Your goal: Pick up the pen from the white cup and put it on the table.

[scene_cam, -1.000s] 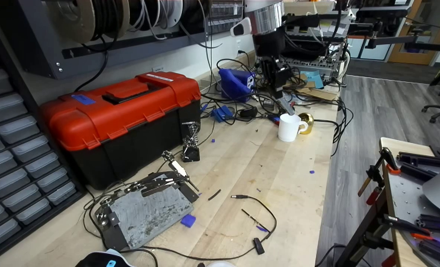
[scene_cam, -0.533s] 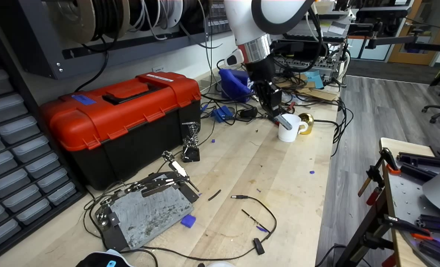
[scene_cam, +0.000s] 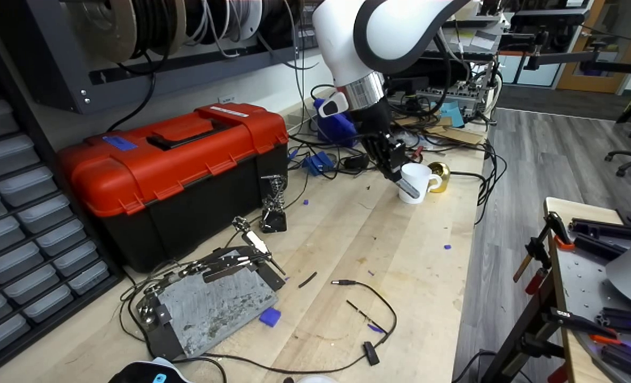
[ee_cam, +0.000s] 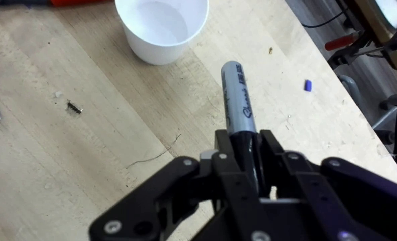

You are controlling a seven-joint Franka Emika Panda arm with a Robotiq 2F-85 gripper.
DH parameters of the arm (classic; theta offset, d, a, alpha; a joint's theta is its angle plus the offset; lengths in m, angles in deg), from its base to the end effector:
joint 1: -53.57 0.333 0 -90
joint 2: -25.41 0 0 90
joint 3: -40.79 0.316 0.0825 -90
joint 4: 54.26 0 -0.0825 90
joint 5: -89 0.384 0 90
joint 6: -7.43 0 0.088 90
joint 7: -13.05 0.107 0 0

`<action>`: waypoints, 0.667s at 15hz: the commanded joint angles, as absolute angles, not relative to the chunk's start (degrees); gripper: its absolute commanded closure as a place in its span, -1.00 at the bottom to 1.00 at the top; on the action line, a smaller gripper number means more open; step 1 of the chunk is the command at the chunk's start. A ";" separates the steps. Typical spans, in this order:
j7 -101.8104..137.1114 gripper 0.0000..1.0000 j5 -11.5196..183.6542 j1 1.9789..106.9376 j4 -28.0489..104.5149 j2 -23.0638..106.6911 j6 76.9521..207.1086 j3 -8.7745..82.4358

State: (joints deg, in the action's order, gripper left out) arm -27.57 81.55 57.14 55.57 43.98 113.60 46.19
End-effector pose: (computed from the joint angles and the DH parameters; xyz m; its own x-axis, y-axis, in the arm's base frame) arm 0.5673 0.0774 0.3011 0.5389 0.7736 -0.3335 0.7648 -0.6152 -0.1913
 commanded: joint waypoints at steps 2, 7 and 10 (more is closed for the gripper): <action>-28.11 0.91 79.53 57.14 54.49 45.52 113.78 47.13; -28.35 0.91 77.72 57.33 53.57 47.34 113.90 47.50; -28.14 0.91 76.23 57.55 52.94 48.23 114.09 47.69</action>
State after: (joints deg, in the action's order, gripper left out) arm -27.61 78.26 57.42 54.36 47.17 113.76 47.34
